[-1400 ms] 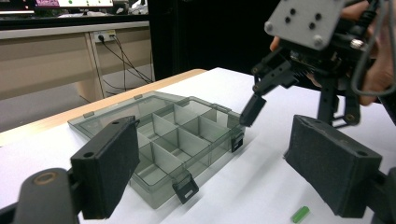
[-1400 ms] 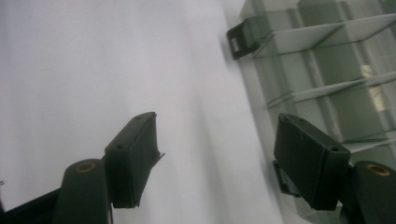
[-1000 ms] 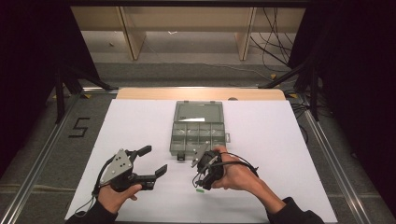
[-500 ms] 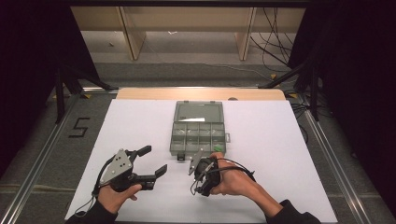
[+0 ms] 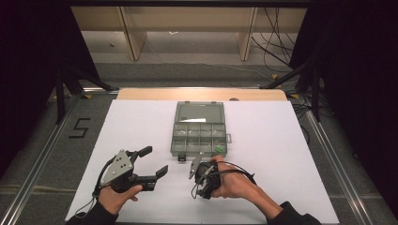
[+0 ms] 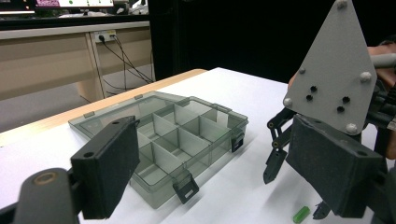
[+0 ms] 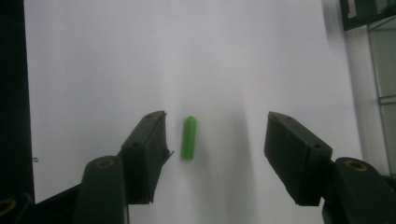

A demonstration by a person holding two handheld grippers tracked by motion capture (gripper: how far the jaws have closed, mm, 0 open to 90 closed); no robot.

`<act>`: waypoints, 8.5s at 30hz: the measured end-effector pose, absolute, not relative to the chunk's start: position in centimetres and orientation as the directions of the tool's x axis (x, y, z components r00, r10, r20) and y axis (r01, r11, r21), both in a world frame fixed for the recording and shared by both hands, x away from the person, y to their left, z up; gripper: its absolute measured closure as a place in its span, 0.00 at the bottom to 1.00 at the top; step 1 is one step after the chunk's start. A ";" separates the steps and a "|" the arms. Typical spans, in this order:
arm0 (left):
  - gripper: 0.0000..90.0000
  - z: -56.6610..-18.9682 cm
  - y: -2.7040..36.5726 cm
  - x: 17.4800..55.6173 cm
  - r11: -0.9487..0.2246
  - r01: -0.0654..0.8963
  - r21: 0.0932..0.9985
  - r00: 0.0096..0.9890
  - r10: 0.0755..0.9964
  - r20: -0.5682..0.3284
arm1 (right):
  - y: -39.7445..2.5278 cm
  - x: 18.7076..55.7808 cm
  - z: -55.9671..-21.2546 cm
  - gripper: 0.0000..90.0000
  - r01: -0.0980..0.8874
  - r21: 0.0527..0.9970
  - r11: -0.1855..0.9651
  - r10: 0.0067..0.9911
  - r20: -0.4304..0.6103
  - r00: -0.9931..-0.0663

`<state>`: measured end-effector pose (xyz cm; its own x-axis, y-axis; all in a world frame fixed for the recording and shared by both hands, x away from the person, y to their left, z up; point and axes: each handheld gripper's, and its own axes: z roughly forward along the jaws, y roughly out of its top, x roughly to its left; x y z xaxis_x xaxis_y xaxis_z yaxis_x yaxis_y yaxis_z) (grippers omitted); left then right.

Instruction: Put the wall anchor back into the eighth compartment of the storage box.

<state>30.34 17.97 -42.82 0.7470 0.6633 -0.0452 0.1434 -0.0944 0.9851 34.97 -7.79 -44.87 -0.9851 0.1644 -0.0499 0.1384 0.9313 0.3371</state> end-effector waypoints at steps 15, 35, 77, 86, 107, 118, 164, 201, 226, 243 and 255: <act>0.18 -42.8 18.0 30.3 -0.095 0.144 0.985 0.747 0.663 -0.045 | -7.7 34.9 -46.0 0.66 0.110 0.306 0.946 0.115 0.003 -0.993; 0.18 -42.9 17.9 30.3 -0.098 0.145 0.985 0.746 0.664 -0.044 | -7.5 35.4 -46.0 0.93 0.118 0.283 0.952 0.117 0.018 -0.993; 0.18 -42.8 17.9 30.3 -0.097 0.144 0.985 0.747 0.664 -0.044 | -12.1 38.8 -40.9 0.94 0.201 0.466 0.862 0.265 -0.075 -0.961; 0.18 -42.8 18.0 30.3 -0.096 0.144 0.985 0.747 0.663 -0.044 | -13.2 39.6 -40.7 0.94 0.228 0.493 0.840 0.306 -0.084 -0.948; 0.18 -42.8 17.9 30.3 -0.097 0.145 0.985 0.746 0.664 -0.044 | -15.3 42.0 -40.7 0.94 0.306 0.595 0.743 0.449 -0.104 -0.888; 0.18 -42.8 17.9 30.3 -0.098 0.145 0.985 0.746 0.664 -0.044 | -15.6 43.3 -41.6 0.94 0.345 0.604 0.719 0.507 -0.115 -0.854; 0.18 -42.8 17.9 30.3 -0.097 0.145 0.985 0.747 0.664 -0.045 | -15.5 45.3 -43.7 0.76 0.405 0.570 0.715 0.559 -0.118 -0.821; 0.18 -42.8 18.0 30.3 -0.096 0.143 0.985 0.746 0.664 -0.043 | -16.1 40.5 -39.9 0.34 0.356 0.820 0.448 0.635 -0.011 -0.773; 0.18 -42.8 18.0 30.3 -0.095 0.146 0.985 0.745 0.665 -0.046 | -17.9 37.7 -40.2 0.30 0.308 0.899 0.310 0.660 0.029 -0.751; 0.18 -42.8 18.0 30.3 -0.096 0.143 0.985 0.745 0.666 -0.044 | -19.2 35.6 -40.3 0.25 0.290 0.928 0.233 0.673 0.062 -0.737; 0.18 -42.8 17.9 30.3 -0.098 0.146 0.984 0.744 0.667 -0.044 | -19.4 34.4 -40.4 0.22 0.265 0.945 0.194 0.656 0.076 -0.751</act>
